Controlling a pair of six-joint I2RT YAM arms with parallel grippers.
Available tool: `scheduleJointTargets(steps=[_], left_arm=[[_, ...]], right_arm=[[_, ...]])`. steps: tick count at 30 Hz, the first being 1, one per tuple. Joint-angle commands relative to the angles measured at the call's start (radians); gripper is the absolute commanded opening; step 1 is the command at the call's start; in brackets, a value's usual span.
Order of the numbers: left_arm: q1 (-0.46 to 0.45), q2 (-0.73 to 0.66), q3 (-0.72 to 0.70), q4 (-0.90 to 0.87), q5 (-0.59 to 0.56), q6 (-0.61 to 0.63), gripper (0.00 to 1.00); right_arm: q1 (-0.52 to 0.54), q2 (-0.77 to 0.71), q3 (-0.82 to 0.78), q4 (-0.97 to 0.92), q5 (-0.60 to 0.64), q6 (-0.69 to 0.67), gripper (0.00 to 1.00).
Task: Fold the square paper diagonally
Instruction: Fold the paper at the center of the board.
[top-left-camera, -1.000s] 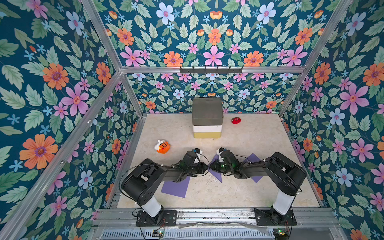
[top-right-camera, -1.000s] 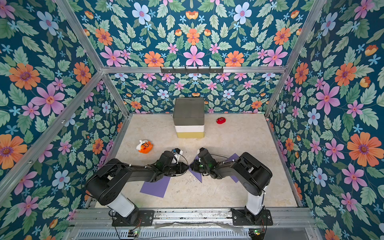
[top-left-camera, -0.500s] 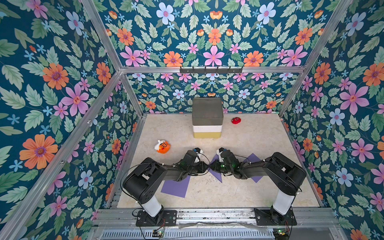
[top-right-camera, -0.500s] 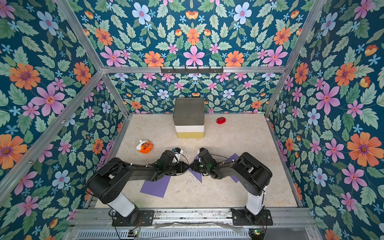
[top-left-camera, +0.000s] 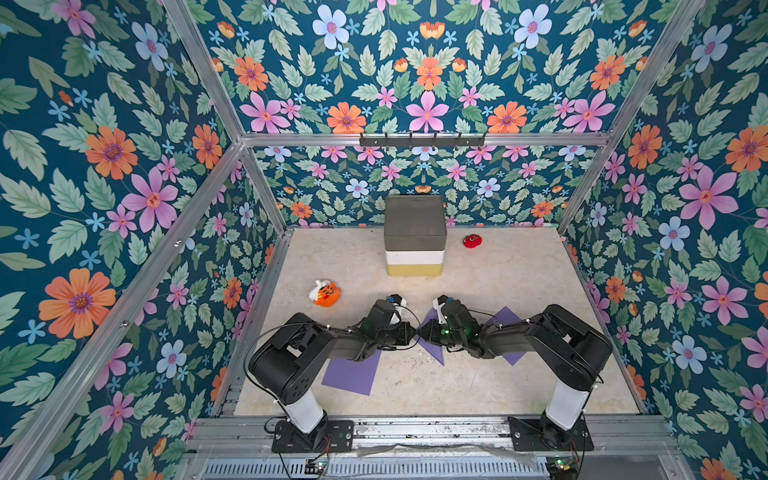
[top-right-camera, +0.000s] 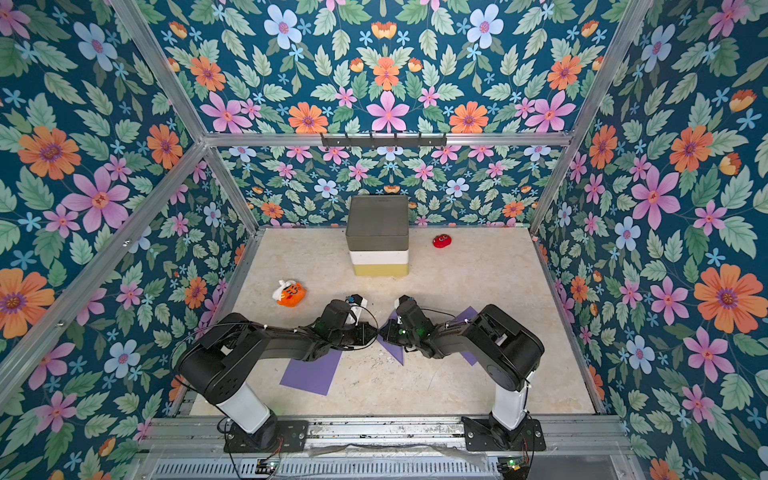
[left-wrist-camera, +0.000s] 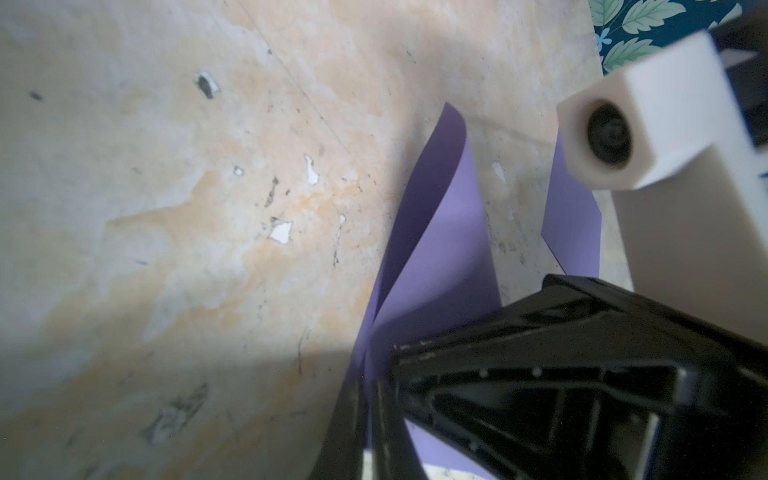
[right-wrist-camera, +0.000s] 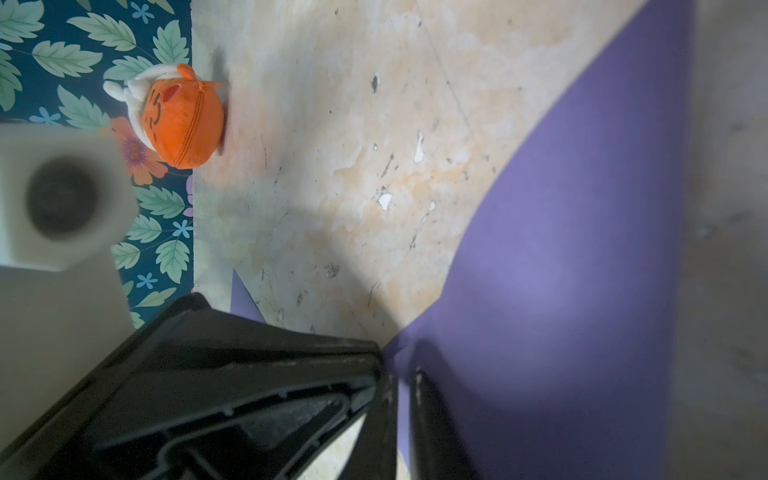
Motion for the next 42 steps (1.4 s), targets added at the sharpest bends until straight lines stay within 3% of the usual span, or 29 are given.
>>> scheduleJointTargets(steps=[1, 11, 42], left_arm=[[0.001, 0.016, -0.004, -0.072, -0.060, 0.036, 0.09], [0.000, 0.012, -0.021, -0.149, -0.134, 0.075, 0.00], [-0.011, 0.073, -0.011, -0.264, -0.283, 0.097, 0.00]], right_arm=[[0.004, 0.006, -0.008, -0.174, 0.011, 0.003, 0.14], [0.004, -0.019, 0.031, -0.211, 0.016, -0.005, 0.17], [-0.014, -0.095, -0.020, -0.293, 0.101, 0.003, 0.18]])
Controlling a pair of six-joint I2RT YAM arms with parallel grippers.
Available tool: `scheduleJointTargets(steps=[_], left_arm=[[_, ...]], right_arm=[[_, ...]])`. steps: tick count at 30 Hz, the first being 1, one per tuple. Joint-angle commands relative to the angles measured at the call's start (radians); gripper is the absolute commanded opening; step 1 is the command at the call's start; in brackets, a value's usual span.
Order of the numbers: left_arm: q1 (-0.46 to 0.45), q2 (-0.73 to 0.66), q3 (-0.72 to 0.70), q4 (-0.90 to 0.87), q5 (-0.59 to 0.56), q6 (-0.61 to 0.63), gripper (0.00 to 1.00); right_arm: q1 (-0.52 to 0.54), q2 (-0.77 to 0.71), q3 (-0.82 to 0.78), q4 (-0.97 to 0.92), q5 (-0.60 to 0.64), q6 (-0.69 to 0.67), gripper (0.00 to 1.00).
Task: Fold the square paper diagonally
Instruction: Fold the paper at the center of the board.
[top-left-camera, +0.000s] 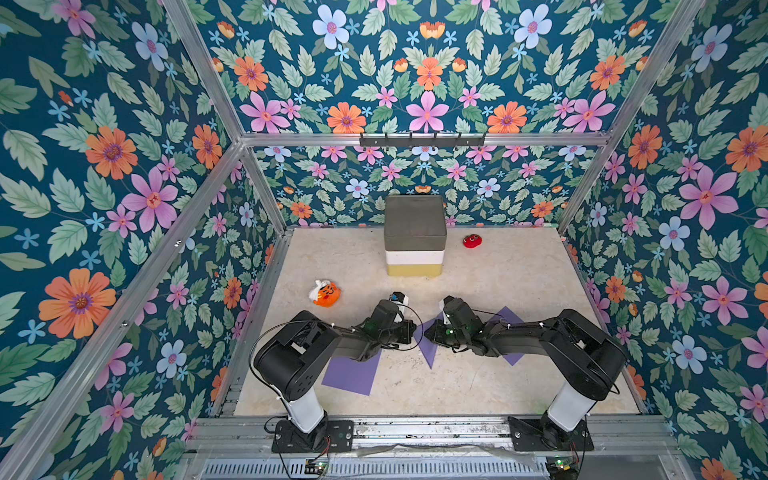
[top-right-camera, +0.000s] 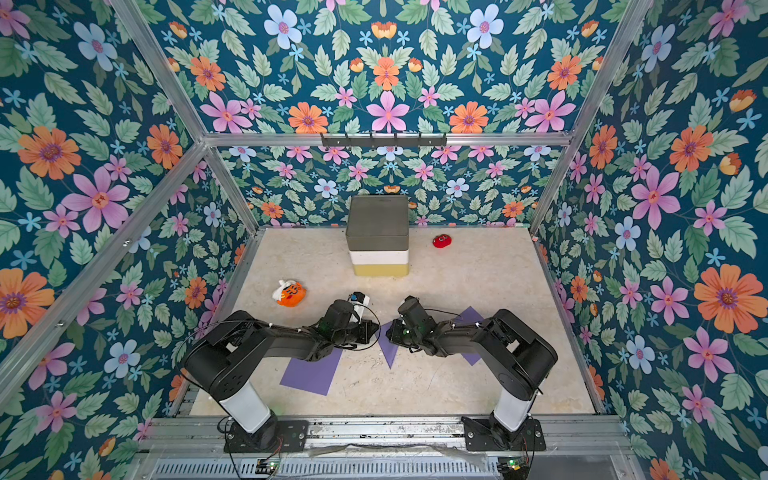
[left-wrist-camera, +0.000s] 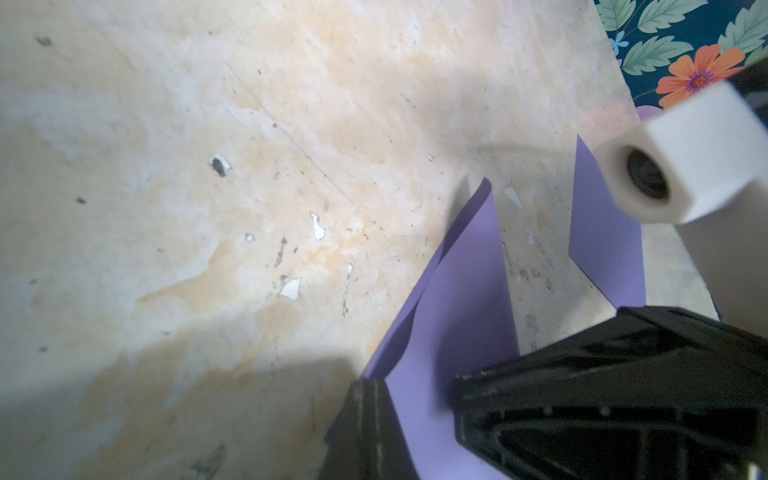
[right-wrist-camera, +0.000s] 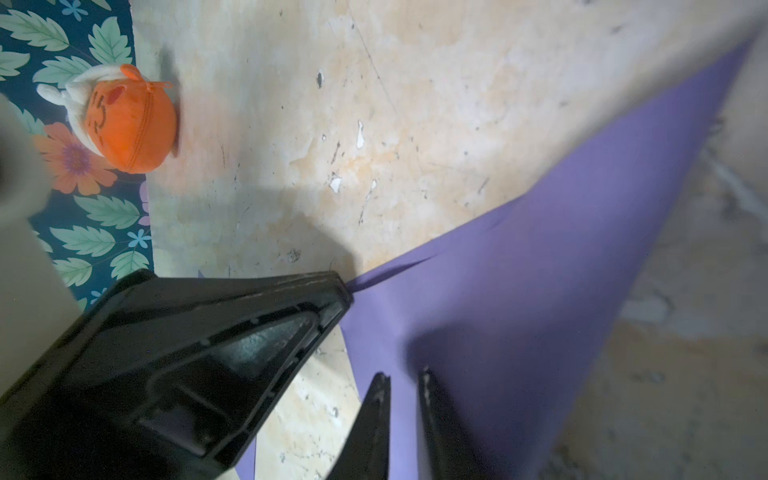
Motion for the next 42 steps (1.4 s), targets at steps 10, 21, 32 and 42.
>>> scheduleJointTargets(steps=[10, 21, 32, 42], left_arm=[[0.001, 0.043, 0.000, -0.327, -0.198, 0.011, 0.00], [-0.012, 0.045, 0.005, -0.318, -0.172, 0.019, 0.00], [-0.022, 0.048, 0.008, -0.321, -0.166, 0.024, 0.00], [-0.024, 0.047, 0.008, -0.323, -0.164, 0.026, 0.00]], right_arm=[[-0.012, -0.057, -0.079, -0.146, 0.090, 0.015, 0.18], [-0.057, -0.185, -0.111, -0.176, 0.089, 0.008, 0.19], [-0.119, -0.230, -0.103, 0.015, -0.066, 0.024, 0.27], [-0.140, -0.088, -0.014, 0.067, -0.108, 0.016, 0.20]])
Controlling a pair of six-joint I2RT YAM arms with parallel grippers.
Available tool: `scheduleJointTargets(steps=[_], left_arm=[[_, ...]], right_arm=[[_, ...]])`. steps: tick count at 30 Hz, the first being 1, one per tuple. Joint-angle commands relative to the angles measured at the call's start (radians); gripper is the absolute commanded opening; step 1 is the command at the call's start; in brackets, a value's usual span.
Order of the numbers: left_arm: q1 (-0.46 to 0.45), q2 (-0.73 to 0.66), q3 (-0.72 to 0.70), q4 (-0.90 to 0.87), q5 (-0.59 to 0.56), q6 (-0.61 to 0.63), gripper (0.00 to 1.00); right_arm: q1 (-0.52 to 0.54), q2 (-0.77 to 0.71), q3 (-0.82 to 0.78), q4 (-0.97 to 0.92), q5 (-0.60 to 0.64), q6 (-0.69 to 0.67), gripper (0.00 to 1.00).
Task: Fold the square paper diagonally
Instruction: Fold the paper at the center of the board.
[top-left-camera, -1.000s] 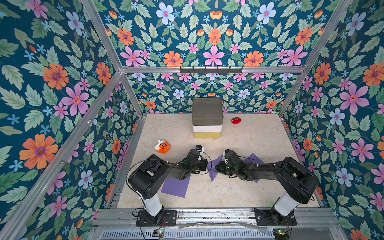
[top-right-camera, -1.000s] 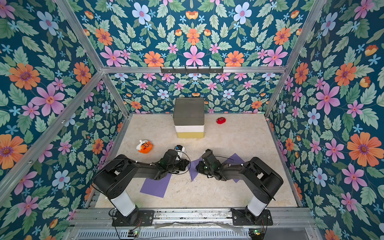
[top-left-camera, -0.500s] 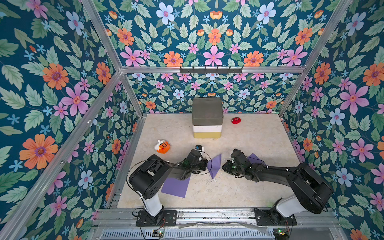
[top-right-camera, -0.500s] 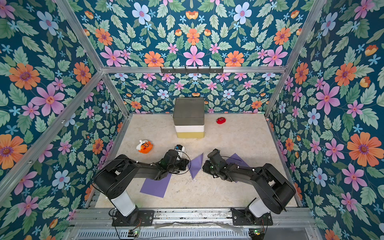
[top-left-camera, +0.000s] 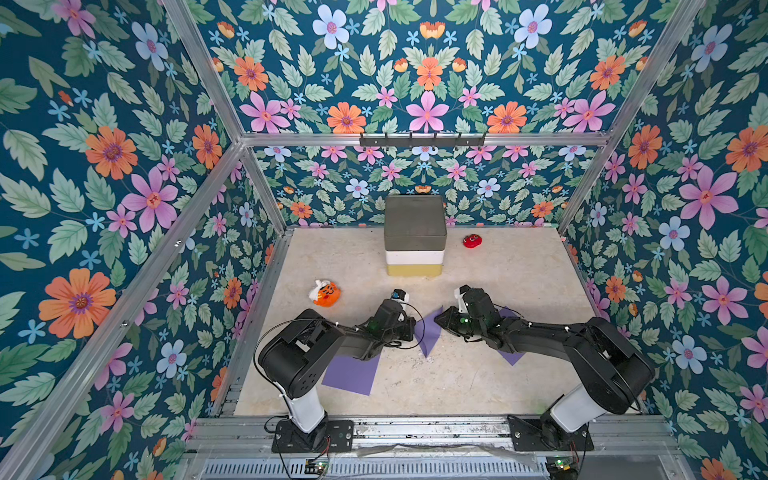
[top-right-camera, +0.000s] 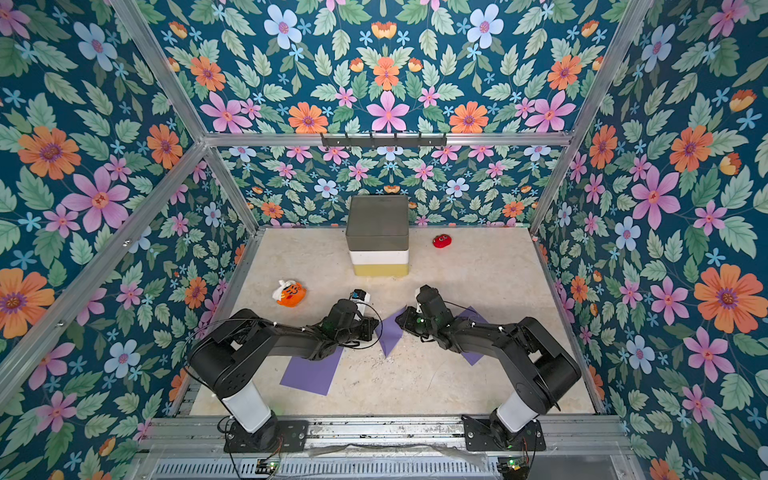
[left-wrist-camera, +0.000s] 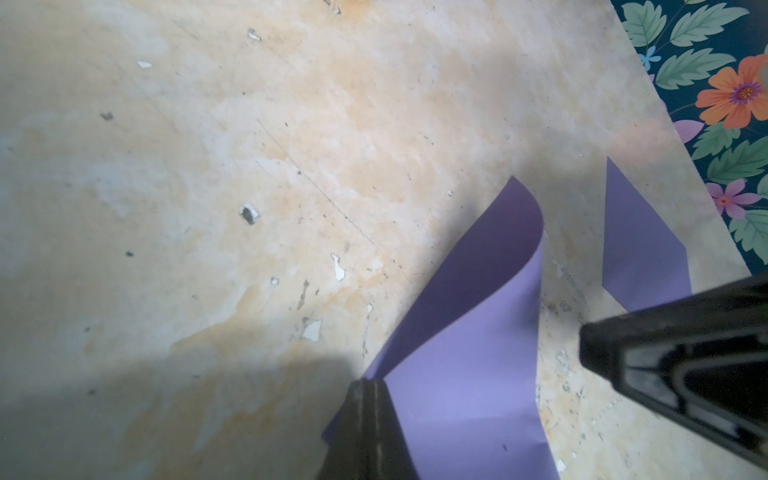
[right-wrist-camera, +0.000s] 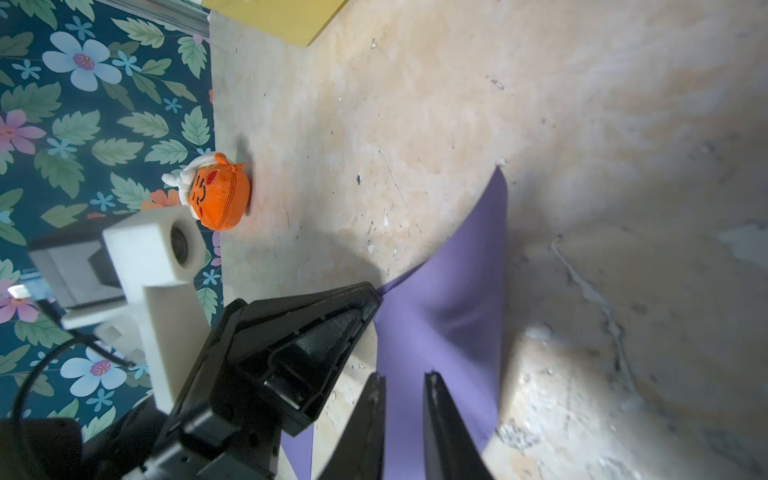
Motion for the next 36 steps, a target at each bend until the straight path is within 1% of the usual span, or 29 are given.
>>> scheduleJointTargets(steps=[1, 7, 10, 16, 17, 18, 19, 22, 24, 28, 30, 36], left_arm=[[0.001, 0.021, -0.015, -0.340, -0.061, 0.011, 0.00], [-0.001, 0.023, -0.016, -0.339, -0.063, 0.012, 0.00], [-0.001, 0.023, -0.017, -0.338, -0.063, 0.010, 0.00], [-0.001, 0.023, -0.019, -0.339, -0.068, 0.011, 0.00], [-0.002, 0.023, -0.018, -0.339, -0.068, 0.010, 0.00], [-0.003, 0.024, -0.017, -0.339, -0.070, 0.010, 0.00], [-0.002, 0.026, -0.017, -0.339, -0.068, 0.009, 0.00], [-0.001, 0.026, -0.018, -0.338, -0.066, 0.010, 0.00], [-0.002, 0.027, -0.017, -0.338, -0.065, 0.010, 0.00], [-0.003, 0.027, -0.016, -0.335, -0.061, 0.012, 0.00], [-0.006, 0.027, -0.017, -0.333, -0.060, 0.011, 0.00], [-0.005, 0.034, -0.016, -0.332, -0.058, 0.014, 0.00]], right_arm=[[-0.009, 0.027, 0.007, 0.034, -0.010, -0.006, 0.19], [-0.043, 0.101, -0.033, 0.051, 0.021, -0.001, 0.16], [-0.044, 0.109, -0.038, 0.007, 0.065, -0.023, 0.16], [-0.044, 0.048, -0.032, -0.178, 0.222, -0.081, 0.16], [-0.043, 0.046, -0.031, -0.203, 0.241, -0.089, 0.16], [-0.043, -0.002, -0.029, -0.221, 0.250, -0.098, 0.16], [-0.044, -0.015, -0.024, -0.234, 0.254, -0.102, 0.17], [-0.043, -0.060, -0.020, -0.220, 0.216, -0.105, 0.17], [-0.044, -0.082, -0.021, -0.165, 0.157, -0.099, 0.17], [-0.043, -0.079, -0.020, -0.040, 0.047, -0.064, 0.18], [-0.043, -0.062, -0.010, 0.003, 0.027, -0.055, 0.18], [-0.043, 0.021, 0.046, 0.011, 0.023, -0.055, 0.18]])
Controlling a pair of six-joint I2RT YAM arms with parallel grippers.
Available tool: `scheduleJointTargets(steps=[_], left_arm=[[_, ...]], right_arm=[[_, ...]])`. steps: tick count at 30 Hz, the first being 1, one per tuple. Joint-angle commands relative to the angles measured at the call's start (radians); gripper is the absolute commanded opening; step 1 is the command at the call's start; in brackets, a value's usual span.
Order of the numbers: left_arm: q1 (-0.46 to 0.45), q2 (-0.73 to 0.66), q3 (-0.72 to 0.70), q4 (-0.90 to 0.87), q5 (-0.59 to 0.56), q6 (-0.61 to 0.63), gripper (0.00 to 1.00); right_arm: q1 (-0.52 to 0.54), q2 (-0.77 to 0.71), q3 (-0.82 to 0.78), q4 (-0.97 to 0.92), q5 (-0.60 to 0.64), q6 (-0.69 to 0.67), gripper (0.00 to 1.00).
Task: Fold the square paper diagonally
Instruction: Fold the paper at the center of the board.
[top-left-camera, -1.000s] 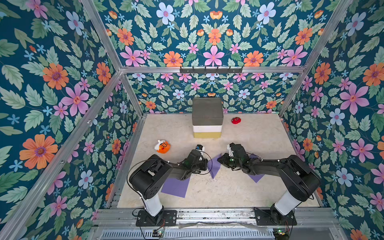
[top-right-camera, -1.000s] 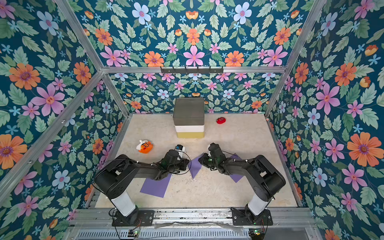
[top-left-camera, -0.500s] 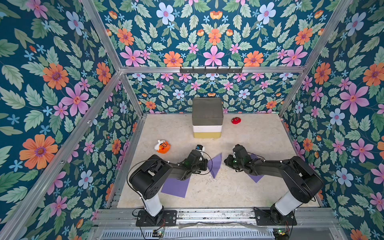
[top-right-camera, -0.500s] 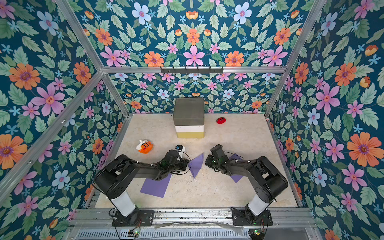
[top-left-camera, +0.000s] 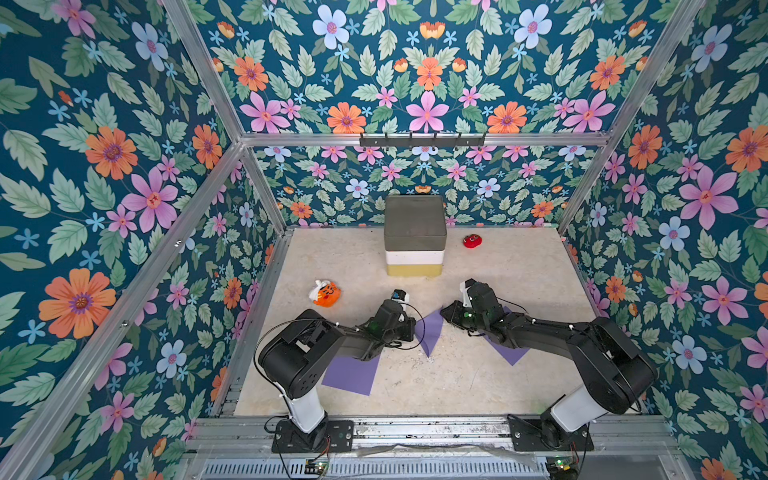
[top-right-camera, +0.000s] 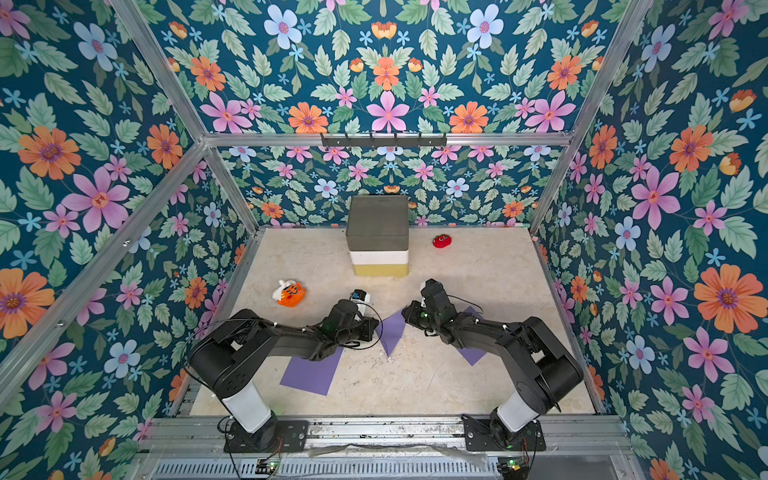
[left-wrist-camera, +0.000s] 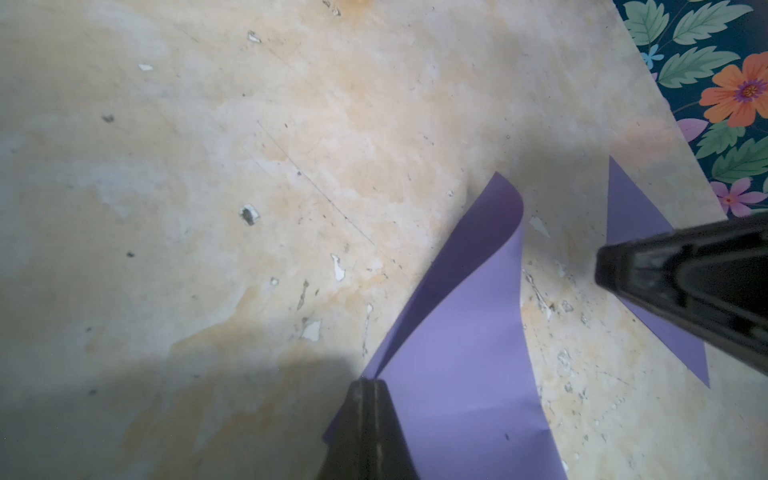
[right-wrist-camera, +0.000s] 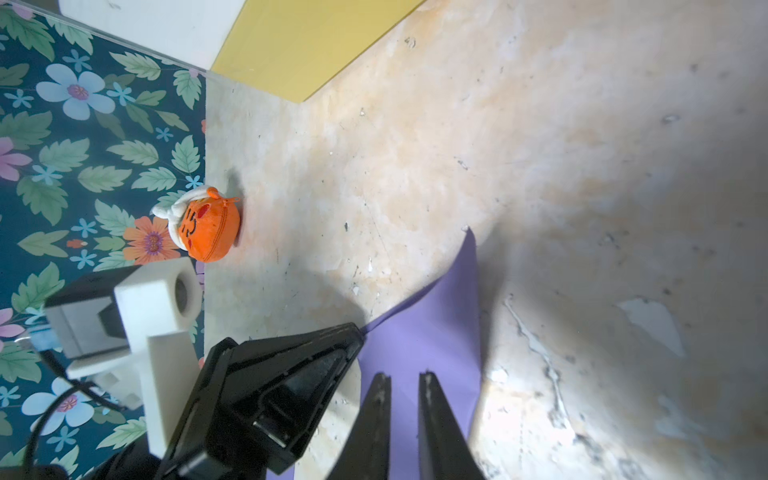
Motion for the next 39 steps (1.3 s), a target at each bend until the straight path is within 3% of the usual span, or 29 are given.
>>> scheduleJointTargets(steps=[1, 13, 21, 25, 30, 39], left_arm=[[-0.001, 0.028, -0.016, -0.341, -0.048, 0.010, 0.00], [-0.001, 0.022, -0.018, -0.344, -0.053, 0.010, 0.00], [-0.001, 0.020, -0.021, -0.344, -0.058, 0.009, 0.00], [-0.001, 0.022, -0.018, -0.342, -0.054, 0.010, 0.00], [-0.002, 0.022, -0.018, -0.341, -0.051, 0.011, 0.00], [-0.002, 0.025, -0.018, -0.340, -0.049, 0.010, 0.00]], right_arm=[[0.001, 0.034, 0.019, 0.038, -0.016, 0.009, 0.18], [-0.004, 0.141, 0.022, -0.026, 0.088, -0.020, 0.15], [-0.031, 0.097, 0.038, -0.195, 0.232, -0.053, 0.15], [-0.033, 0.053, 0.030, -0.181, 0.194, -0.065, 0.16], [-0.032, -0.008, 0.001, -0.027, 0.052, -0.037, 0.19], [-0.032, 0.105, 0.061, 0.055, -0.006, -0.015, 0.19]])
